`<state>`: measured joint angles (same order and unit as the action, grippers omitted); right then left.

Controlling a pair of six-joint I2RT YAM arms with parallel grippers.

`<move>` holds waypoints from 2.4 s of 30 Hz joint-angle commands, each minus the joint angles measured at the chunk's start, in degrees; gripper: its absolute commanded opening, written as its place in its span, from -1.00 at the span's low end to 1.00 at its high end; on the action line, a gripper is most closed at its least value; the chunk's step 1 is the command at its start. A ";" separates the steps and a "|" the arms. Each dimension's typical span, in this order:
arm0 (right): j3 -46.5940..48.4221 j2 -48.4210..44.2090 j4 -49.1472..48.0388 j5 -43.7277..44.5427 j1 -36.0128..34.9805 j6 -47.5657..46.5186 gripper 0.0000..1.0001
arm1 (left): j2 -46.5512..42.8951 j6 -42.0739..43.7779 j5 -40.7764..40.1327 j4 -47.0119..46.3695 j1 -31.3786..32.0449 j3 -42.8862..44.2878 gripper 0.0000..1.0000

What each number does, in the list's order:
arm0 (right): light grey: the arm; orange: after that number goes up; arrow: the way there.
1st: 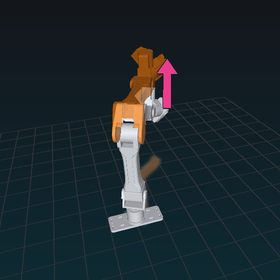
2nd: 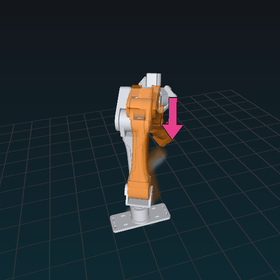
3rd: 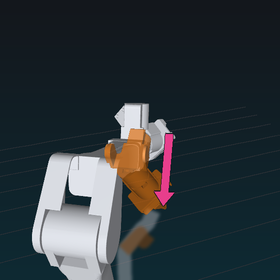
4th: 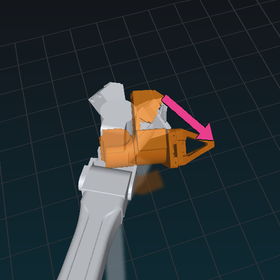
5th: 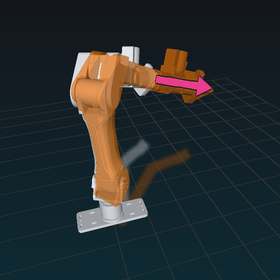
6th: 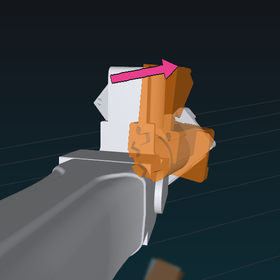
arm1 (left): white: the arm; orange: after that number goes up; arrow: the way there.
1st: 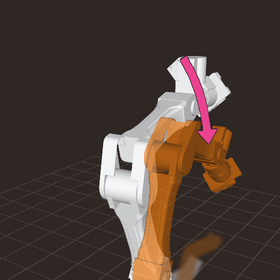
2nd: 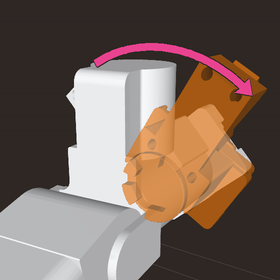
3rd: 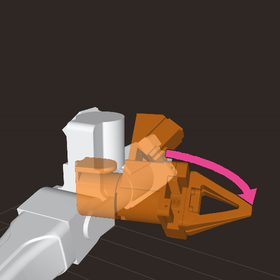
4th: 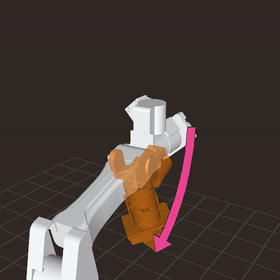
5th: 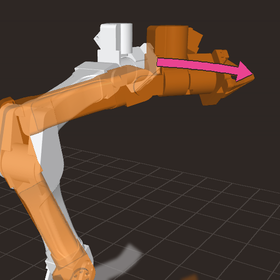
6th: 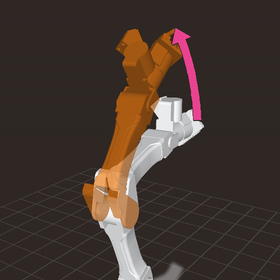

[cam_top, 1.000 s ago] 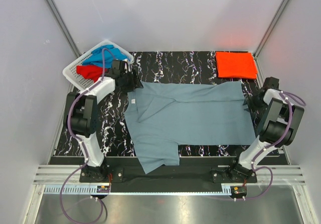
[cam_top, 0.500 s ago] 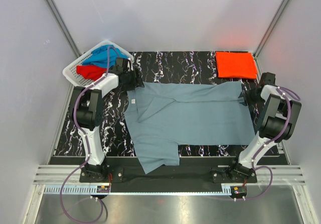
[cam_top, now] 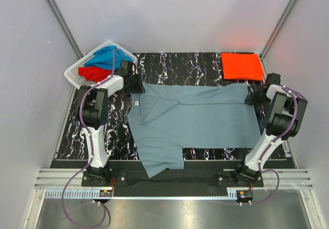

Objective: Fold and stack the t-shirts
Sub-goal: Fold the tshirt

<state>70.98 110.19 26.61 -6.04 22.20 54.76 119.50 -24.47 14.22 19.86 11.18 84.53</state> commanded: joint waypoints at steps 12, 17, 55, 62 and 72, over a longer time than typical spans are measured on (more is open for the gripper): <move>3.02 -3.75 3.98 9.64 -0.22 -1.76 -1.00 | -0.59 -5.50 -5.78 4.48 -0.63 2.57 -1.00; 3.29 -3.40 4.68 9.91 -0.22 -2.55 -1.00 | -0.15 -7.79 -6.83 5.19 -1.16 2.22 -1.00; -1.28 -28.45 9.33 -13.91 -5.06 -17.32 0.10 | -6.83 16.21 2.49 1.32 13.69 -5.08 0.16; -1.55 -30.21 8.90 -15.93 -5.14 -17.50 0.10 | -2.61 17.61 2.47 1.85 13.87 -4.37 0.14; -1.81 -28.98 8.28 -16.72 -5.14 -17.50 0.10 | -6.74 17.88 3.18 1.06 16.59 -5.87 -0.05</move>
<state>69.28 82.13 37.08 -20.78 17.34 38.33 115.33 -7.49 17.06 22.15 26.28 78.74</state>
